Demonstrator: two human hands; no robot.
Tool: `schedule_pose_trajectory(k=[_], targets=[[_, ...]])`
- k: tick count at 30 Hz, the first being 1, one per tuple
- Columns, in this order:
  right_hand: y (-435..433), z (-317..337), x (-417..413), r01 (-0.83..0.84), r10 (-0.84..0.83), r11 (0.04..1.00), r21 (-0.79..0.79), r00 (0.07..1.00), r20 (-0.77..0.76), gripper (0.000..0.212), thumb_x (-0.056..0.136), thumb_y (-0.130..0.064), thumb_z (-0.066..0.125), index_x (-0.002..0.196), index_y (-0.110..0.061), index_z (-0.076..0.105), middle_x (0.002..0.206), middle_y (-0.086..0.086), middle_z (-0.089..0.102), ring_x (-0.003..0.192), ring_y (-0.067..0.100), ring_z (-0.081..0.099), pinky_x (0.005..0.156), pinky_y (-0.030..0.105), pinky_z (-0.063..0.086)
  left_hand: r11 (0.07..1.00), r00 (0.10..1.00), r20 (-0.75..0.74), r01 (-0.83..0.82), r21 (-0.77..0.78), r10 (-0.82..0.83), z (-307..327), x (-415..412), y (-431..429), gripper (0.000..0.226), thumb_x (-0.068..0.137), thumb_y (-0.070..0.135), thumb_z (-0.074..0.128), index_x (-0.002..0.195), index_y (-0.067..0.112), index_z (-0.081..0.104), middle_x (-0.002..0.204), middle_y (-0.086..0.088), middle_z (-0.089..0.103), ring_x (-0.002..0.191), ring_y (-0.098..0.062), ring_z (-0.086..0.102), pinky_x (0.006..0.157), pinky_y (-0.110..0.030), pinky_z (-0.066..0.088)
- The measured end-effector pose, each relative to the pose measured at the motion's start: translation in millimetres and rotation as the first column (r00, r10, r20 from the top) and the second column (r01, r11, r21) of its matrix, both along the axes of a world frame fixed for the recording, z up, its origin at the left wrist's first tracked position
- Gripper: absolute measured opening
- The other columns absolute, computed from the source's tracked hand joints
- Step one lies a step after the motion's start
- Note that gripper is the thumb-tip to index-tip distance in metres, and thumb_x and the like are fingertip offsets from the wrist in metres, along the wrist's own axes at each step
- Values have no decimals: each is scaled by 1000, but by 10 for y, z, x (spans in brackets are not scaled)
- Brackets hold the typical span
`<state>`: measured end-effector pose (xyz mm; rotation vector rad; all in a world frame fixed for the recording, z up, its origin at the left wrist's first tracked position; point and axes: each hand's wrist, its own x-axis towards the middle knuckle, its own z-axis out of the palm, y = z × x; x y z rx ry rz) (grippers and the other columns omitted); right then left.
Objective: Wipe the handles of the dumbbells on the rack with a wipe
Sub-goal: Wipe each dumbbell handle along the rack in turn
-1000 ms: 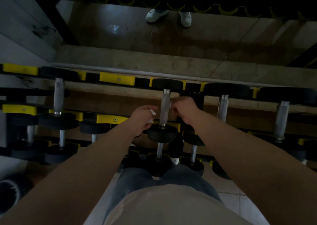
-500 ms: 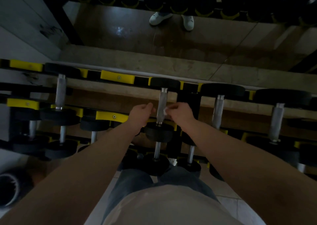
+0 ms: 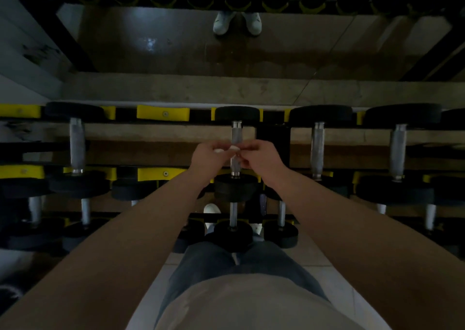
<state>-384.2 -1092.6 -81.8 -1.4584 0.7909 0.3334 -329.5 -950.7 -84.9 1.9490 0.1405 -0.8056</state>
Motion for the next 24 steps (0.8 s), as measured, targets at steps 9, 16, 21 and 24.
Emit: schedule_pose_trajectory(k=[9,16,21,24], targets=[[89,-235,34,109,-143,969,-222,979,-143,16,84,-17,62,87,-30,71,96,-1,73,93,20,70,89,45,60,997,990,118,78,9,-79,-154,401,-140,12,87,30,73,97,24,71,100,5,67,96,-11,62,82,-23,47],[198,-241,-86,116,-158,964,-240,974,-164,16,87,-16,62,86,-30,69,100,2,73,97,22,70,91,43,59,664,626,224,721,197,-747,-261,175,221,13,89,32,71,96,24,79,105,5,74,97,-8,64,89,-28,50],[100,-209,-39,106,-153,961,-256,973,-174,14,92,-17,61,93,-26,72,96,3,72,95,24,70,84,42,61,796,704,373,559,233,-604,-246,370,75,15,92,36,66,99,28,76,101,4,68,92,-8,59,77,-26,43],[34,-195,-17,100,-146,961,-258,975,-166,16,95,-18,59,93,-29,70,96,-3,68,97,18,65,86,39,59,911,833,370,373,175,-411,-181,608,-47,20,91,37,68,104,25,76,106,6,70,94,-4,56,79,-21,38]])
